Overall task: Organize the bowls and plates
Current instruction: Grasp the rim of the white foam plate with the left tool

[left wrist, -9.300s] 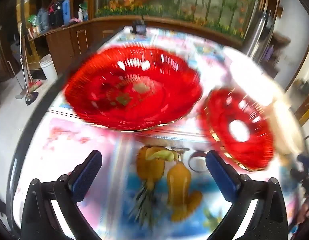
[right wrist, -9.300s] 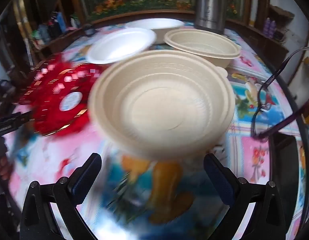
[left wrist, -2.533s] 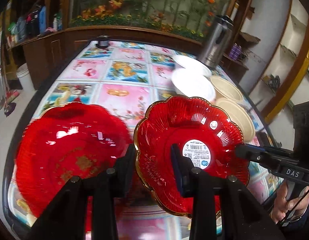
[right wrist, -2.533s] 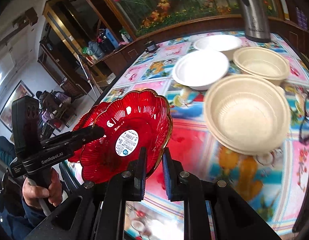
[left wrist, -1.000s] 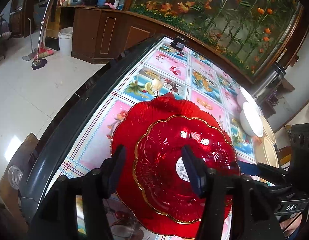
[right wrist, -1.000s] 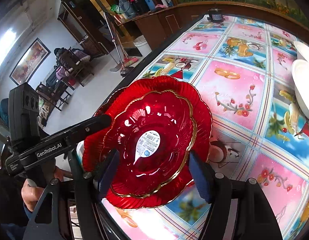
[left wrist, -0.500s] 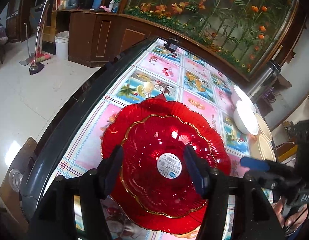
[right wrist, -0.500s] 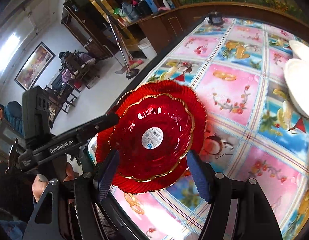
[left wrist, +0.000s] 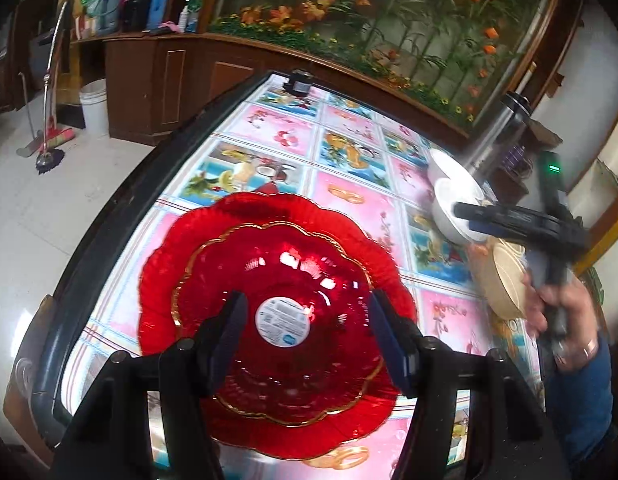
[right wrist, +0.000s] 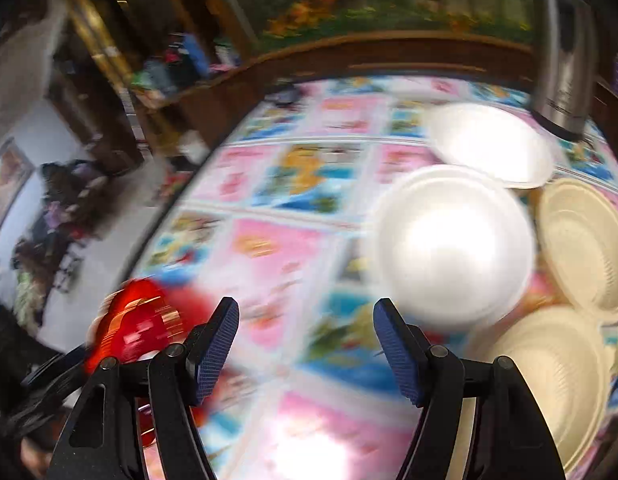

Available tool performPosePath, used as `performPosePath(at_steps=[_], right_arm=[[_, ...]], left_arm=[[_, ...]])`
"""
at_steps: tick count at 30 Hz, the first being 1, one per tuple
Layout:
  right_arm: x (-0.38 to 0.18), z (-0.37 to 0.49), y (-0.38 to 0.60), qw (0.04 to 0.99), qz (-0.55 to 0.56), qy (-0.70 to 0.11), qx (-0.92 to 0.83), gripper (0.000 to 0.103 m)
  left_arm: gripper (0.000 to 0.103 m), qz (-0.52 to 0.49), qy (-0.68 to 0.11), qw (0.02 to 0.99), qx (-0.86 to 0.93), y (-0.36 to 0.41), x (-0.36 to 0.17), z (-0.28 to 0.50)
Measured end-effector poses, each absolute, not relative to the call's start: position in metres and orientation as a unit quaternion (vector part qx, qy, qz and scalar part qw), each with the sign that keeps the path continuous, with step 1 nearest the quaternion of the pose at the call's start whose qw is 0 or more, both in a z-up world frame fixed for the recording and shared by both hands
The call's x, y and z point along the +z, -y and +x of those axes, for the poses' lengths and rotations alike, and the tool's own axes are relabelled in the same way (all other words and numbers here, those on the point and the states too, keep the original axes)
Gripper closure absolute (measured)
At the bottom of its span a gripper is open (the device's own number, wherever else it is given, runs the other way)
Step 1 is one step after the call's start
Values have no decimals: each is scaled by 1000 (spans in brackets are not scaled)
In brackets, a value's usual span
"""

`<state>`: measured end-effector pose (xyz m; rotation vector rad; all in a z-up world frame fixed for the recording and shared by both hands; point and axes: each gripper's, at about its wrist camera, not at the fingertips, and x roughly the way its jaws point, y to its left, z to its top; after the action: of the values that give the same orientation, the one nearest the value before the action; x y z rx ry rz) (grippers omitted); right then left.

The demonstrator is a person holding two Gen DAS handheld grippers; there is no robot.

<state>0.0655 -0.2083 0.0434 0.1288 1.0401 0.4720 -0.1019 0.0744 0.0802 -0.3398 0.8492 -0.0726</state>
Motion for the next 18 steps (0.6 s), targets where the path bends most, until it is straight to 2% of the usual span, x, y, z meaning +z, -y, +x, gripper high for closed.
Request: performPosePath(at_steps=[5, 9, 18], right_arm=[[10, 95, 214, 825, 37, -525, 206, 29], [12, 83, 208, 806, 47, -536, 245, 29], [18, -35, 195, 739, -28, -577, 346, 28]], left_arm=[[41, -156, -416, 895, -43, -65, 79, -101], [41, -154, -420, 893, -45, -60, 77, -99], [41, -144, -416, 896, -60, -44, 84, -104]])
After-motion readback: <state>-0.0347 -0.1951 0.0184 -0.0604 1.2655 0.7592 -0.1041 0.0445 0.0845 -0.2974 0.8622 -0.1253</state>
